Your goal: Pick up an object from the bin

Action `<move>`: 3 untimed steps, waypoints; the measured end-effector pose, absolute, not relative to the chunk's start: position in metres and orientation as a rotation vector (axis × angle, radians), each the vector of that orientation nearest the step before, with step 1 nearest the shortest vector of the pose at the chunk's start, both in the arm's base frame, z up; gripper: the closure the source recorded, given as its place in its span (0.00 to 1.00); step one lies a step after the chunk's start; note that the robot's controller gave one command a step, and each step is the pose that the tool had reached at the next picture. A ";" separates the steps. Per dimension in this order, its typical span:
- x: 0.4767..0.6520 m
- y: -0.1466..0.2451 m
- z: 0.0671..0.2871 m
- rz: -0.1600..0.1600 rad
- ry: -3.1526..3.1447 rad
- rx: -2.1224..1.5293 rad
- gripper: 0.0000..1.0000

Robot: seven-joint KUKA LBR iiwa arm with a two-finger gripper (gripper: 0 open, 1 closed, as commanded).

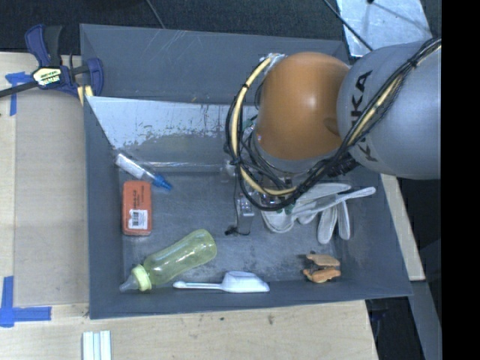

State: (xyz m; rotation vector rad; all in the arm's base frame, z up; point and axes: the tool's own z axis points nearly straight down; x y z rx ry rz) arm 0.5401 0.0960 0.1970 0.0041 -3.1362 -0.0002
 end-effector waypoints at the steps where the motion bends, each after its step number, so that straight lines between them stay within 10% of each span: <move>1: 0.542 0.095 0.202 -0.001 -3.145 -0.001 0.00; 3: 0.514 0.152 0.133 0.000 -3.063 0.696 0.00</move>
Offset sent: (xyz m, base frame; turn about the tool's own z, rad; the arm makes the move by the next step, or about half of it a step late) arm -0.0180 0.0605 -0.1270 -0.3409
